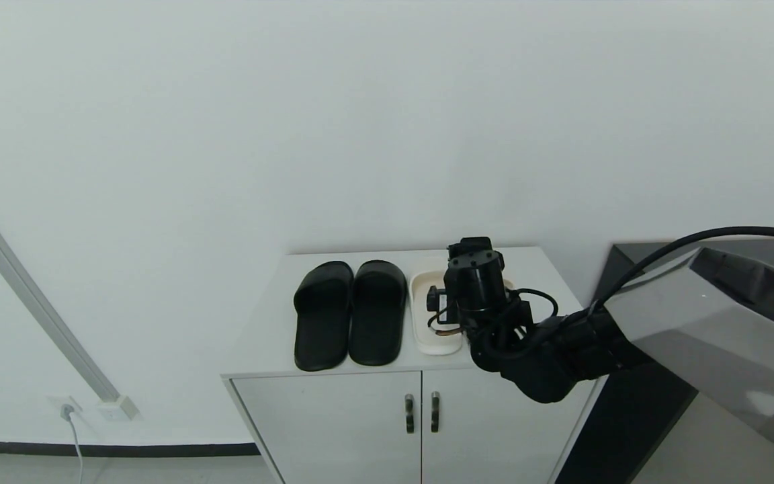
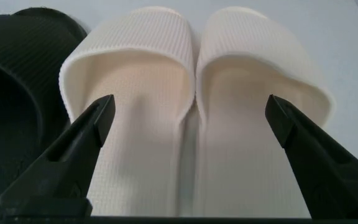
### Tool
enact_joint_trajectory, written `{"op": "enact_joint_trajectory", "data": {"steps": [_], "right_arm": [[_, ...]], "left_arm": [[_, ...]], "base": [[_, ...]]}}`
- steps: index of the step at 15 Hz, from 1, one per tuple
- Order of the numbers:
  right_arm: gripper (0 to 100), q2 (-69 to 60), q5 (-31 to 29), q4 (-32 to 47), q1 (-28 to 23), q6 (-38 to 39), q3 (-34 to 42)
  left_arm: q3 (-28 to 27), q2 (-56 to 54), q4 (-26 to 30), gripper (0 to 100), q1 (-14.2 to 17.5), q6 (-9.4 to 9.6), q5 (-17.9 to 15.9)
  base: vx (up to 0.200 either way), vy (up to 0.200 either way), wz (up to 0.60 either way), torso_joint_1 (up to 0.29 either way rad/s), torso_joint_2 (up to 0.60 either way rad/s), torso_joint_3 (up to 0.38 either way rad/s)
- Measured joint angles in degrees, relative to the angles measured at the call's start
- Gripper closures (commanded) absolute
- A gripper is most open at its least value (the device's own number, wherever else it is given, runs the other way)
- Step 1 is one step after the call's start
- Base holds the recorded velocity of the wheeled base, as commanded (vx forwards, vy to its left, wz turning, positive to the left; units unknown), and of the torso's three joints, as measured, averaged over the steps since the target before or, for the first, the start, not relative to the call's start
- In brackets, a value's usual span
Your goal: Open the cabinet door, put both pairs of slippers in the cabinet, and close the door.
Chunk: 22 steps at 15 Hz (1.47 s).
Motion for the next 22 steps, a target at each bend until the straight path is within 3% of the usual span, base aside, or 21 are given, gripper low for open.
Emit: {"op": "enact_joint_trajectory", "data": {"steps": [12,13,22], "right_arm": [[0,9.1,0.4,4.0,-4.3,-0.1,-13.9],[100,9.7,0.6,4.4,-4.4,-0.1,-14.7],[100,11.2,0.3,4.5,-4.9,0.0,-18.3]], "left_arm": [[0.0,0.0,0.0,100,0.0,-0.37,0.1],[0.0,0.0,0.0,100,0.0,-0.44,0.2],[0.0,0.0,0.0,100,0.0,-0.51,0.2]], "base": [[0.000,0.000,0.00,0.000,0.00,0.000],[0.000,0.000,0.00,0.000,0.00,0.000],[0.000,0.000,0.00,0.000,0.00,0.000]]}}
